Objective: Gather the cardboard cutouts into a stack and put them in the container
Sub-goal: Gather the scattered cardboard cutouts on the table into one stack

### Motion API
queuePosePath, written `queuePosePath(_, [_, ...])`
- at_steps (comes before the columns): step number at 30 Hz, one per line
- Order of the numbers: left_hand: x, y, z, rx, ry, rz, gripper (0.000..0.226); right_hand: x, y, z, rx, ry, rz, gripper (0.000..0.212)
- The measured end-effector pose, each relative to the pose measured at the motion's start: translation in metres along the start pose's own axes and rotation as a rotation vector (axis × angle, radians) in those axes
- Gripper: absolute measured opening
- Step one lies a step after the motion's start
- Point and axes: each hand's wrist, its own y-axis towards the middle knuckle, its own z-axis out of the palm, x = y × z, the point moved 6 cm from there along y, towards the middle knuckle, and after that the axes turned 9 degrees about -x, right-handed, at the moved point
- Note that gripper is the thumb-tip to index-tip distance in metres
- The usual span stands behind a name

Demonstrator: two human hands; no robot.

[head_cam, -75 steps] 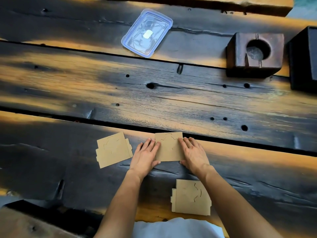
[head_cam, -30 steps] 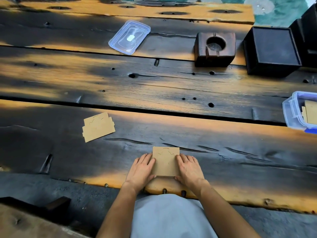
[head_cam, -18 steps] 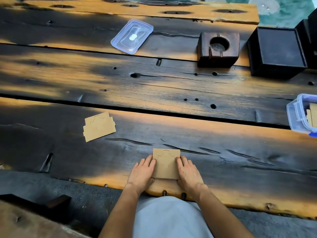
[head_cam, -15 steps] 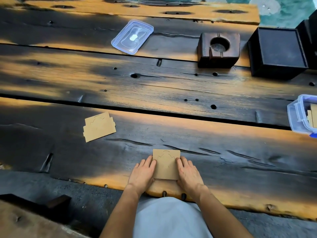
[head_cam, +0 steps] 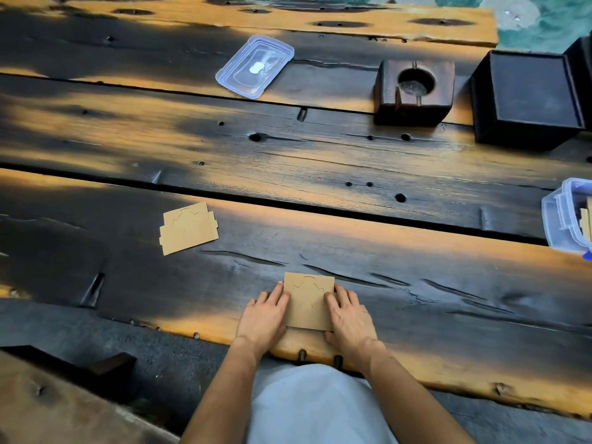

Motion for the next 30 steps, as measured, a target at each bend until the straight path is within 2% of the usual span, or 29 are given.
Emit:
queuePosePath(3, [-0.001,-0.003,-0.004,-0.018,-0.031,-0.034,0.077,-0.001,0.003,-0.006,-0.01,0.004,-0.002,0.078])
queuePosePath(12, [0.003,-0.013,-0.02,-0.094,-0.165,-0.119,0.073,0.02,0.025,-0.037,-0.075,-0.068,-0.037,0.074])
queuePosePath(18, [0.06,-0.008,-0.035,-0.131,-0.21,-0.245,0.083,0.059,0.06,-0.056,-0.076,-0.088,-0.125,0.08])
queuePosePath(23, [0.125,-0.012,-0.042,-0.127,-0.191,-0.312,0.088,0.112,0.086,-0.058,-0.005,-0.107,-0.182,0.088])
queuePosePath(30, [0.216,0.001,-0.059,-0.125,-0.199,-0.348,0.085,0.181,0.135,-0.06,0.027,-0.107,-0.22,0.085])
